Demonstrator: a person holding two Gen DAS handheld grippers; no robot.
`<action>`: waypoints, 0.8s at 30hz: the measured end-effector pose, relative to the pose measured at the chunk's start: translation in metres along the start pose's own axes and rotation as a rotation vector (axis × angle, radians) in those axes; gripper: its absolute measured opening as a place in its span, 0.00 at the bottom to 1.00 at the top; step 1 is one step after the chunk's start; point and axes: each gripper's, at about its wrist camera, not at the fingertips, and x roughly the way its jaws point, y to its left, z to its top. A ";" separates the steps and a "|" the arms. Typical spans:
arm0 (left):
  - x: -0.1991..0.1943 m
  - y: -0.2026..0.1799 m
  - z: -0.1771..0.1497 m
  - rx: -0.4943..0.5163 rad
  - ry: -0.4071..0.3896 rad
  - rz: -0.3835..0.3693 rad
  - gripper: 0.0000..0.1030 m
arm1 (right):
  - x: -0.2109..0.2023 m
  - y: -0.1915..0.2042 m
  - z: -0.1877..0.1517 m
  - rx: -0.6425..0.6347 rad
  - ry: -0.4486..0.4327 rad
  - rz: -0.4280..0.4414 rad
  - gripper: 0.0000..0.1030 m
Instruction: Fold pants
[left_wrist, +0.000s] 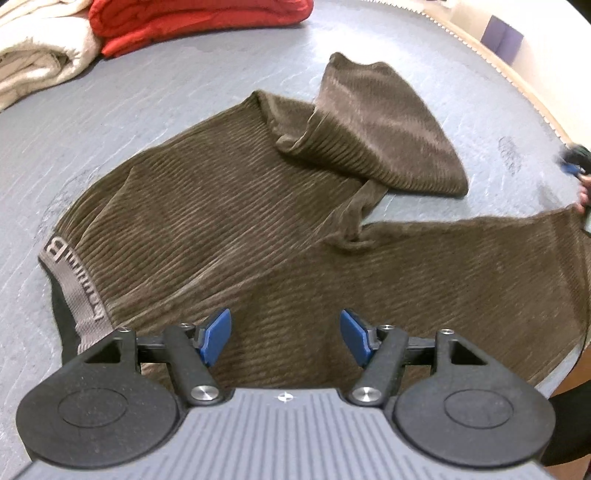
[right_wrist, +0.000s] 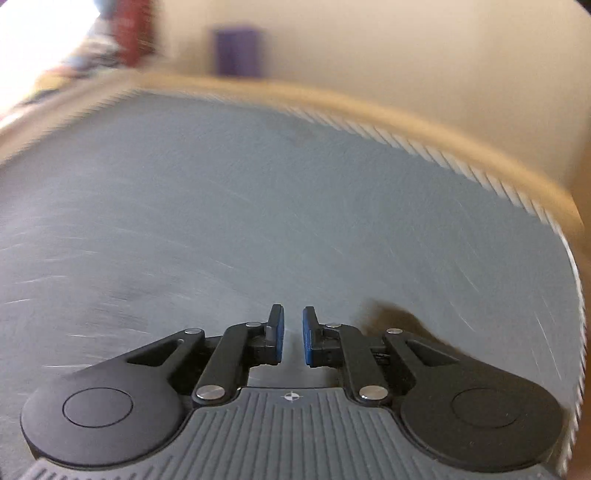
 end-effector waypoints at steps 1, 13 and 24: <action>0.001 0.000 0.002 -0.006 -0.002 -0.004 0.70 | 0.000 0.018 -0.002 -0.013 0.017 0.109 0.36; 0.003 0.002 0.018 -0.071 -0.018 -0.019 0.70 | 0.028 0.179 -0.064 0.022 0.439 0.657 0.42; -0.009 0.019 0.023 -0.115 -0.057 0.000 0.70 | -0.172 0.212 -0.048 -0.705 0.026 1.128 0.10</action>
